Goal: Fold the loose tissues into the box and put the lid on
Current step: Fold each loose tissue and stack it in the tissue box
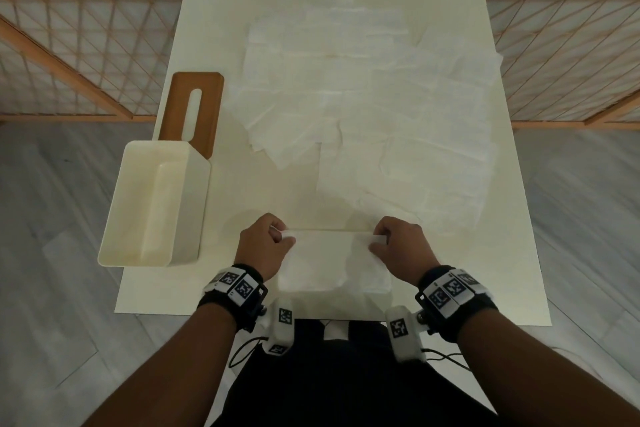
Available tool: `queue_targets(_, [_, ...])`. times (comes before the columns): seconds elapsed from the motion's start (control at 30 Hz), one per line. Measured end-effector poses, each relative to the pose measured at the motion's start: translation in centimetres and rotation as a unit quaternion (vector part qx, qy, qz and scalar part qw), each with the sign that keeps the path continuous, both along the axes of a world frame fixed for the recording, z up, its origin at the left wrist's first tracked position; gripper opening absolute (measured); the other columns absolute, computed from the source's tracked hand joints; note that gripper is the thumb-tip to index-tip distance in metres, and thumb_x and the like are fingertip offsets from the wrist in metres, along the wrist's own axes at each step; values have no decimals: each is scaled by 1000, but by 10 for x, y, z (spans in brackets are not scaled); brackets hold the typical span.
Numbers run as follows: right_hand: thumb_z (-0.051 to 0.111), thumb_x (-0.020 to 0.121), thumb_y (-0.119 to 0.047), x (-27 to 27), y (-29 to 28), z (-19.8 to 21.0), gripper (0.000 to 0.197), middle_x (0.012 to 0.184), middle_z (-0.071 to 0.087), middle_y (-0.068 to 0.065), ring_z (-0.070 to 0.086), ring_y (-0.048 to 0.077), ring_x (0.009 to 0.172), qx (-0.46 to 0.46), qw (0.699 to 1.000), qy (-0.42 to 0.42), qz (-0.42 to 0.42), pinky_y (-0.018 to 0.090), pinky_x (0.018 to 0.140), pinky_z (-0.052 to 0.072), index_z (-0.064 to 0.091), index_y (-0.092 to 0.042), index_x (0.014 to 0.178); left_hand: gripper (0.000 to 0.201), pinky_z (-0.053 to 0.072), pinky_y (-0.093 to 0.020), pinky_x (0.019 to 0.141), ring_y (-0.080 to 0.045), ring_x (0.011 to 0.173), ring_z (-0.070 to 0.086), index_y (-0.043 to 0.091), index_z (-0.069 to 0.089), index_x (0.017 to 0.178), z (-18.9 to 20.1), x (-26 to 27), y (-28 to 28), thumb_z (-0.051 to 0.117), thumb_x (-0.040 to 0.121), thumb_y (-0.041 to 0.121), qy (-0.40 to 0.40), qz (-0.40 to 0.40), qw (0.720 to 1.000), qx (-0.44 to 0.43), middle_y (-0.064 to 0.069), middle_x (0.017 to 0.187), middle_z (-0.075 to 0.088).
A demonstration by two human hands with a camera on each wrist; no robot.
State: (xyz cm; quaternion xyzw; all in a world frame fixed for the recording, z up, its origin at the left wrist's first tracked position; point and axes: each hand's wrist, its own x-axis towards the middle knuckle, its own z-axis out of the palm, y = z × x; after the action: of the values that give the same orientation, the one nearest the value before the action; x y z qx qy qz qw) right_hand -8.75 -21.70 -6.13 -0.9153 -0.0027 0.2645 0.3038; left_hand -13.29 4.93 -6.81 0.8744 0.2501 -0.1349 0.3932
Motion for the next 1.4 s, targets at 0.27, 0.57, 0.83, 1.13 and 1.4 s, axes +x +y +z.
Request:
queue_targets(0.27, [74,78,-17,0,1,-5,23,90,55,-1,52,20,81,-13,999,-29,8,27,68,37,57,-17,94,19,43,-18,66,-14,77,59,19,61,89,-3,14,5,75,77,13,-3,-15,1000,22,3,84,63])
queue_targets(0.57, [77,79,-20,18,-4,13,23,93,55,-7,48,-3,78,25,996,-79,-8,7,68,34,62,-21,96,41,38,-35,109,-28,125,48,10,58,127,-2,142,29,69,87,15,-81,-55,985,140,-11,131,55])
queue_targets(0.83, [74,84,-21,29,-5,23,15,85,55,-14,50,-2,75,38,996,-78,-3,7,66,33,60,-26,87,21,53,-41,90,-32,103,63,5,72,101,-7,173,34,53,95,13,-42,-80,972,218,-14,110,68])
queue_targets(1.13, [73,84,-18,45,1,33,14,83,57,-14,52,-2,73,57,995,-87,5,4,67,35,62,-26,85,12,52,-43,86,-28,99,61,10,69,93,-16,167,44,59,93,17,-51,-128,970,199,-9,102,65])
queue_targets(1.4, [72,86,-20,41,3,38,13,80,58,-15,52,-2,70,61,994,-89,9,3,66,36,61,-28,82,28,45,-41,93,-26,110,51,14,59,110,-17,166,42,68,87,25,-63,-129,972,185,-4,113,58])
